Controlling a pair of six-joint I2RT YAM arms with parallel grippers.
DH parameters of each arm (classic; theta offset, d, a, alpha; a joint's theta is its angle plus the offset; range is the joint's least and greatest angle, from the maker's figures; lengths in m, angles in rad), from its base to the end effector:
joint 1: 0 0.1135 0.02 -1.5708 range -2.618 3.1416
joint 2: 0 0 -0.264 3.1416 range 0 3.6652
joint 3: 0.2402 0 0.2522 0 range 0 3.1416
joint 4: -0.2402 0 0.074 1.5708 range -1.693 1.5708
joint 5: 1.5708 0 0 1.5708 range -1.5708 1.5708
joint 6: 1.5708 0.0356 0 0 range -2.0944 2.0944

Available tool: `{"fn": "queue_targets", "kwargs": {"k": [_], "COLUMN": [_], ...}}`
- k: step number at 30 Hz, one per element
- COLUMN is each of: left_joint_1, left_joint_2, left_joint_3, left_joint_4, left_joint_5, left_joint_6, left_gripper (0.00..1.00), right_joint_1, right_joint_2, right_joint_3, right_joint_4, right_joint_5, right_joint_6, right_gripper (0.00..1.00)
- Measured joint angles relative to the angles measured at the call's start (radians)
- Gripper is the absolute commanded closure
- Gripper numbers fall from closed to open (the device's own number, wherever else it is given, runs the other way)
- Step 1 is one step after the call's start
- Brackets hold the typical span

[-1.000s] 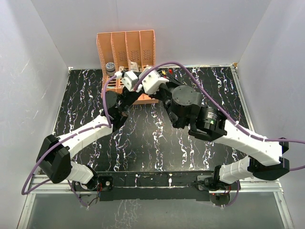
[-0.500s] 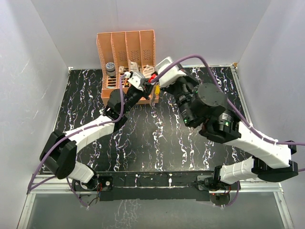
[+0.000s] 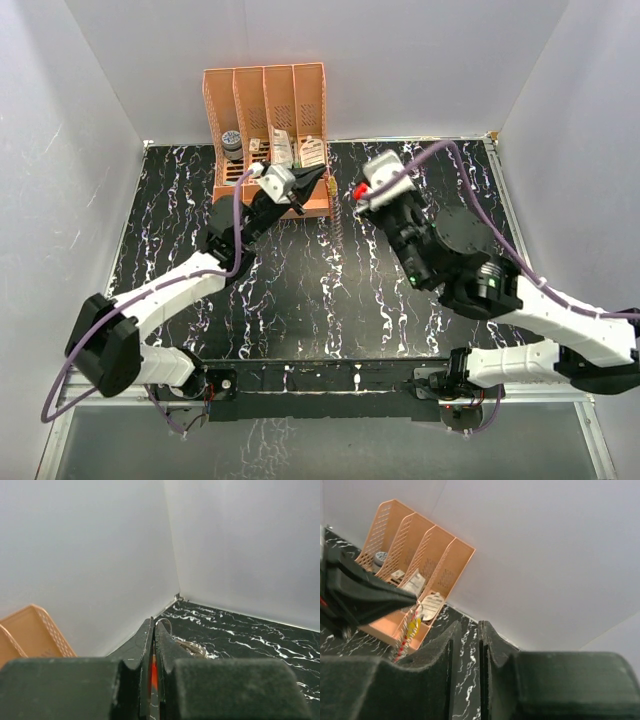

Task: Remove the keys from the keyring

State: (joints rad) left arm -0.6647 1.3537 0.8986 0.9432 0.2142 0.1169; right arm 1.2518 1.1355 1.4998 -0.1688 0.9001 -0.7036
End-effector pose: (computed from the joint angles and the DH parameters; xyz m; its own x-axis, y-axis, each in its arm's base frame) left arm 0.2359 -0.1945 0.3685 0.4541 -0.2111 -0.8656 0.7023 0.6826 0.2020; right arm 0.0925 0.1911 0.5149 0.2724 -0.4575 -0.8465 -0.2268 0.8244 -0.5186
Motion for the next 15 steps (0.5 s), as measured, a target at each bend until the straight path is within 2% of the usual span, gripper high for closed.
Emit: {"fn": "queue_targets", "kwargs": {"k": [3,6,10,15], "left_joint_1": [0.0,-0.001,-0.002,-0.002], "left_joint_2": [-0.076,-0.133,-0.178,-0.2], "left_joint_3": [-0.032,-0.05,-0.052,-0.072], "left_joint_4": [0.011,0.015,0.02,0.038], "left_joint_5": [0.042,0.082,0.135,0.203], "left_joint_6": [0.019,0.031,0.037,0.024], "left_gripper": [1.0,1.0,1.0,1.0], "right_joint_1": [0.0,0.0,0.0,0.0], "right_joint_2": [-0.123,-0.257,-0.412,-0.447], "right_joint_3": [-0.146,-0.273,-0.435,-0.594], "right_joint_4": [0.023,0.049,0.108,0.196], "right_joint_5": [-0.038,-0.077,-0.132,-0.186], "right_joint_6": [0.099,0.214,0.357,0.477], "right_gripper": [0.85,0.74,0.69,0.68]}}
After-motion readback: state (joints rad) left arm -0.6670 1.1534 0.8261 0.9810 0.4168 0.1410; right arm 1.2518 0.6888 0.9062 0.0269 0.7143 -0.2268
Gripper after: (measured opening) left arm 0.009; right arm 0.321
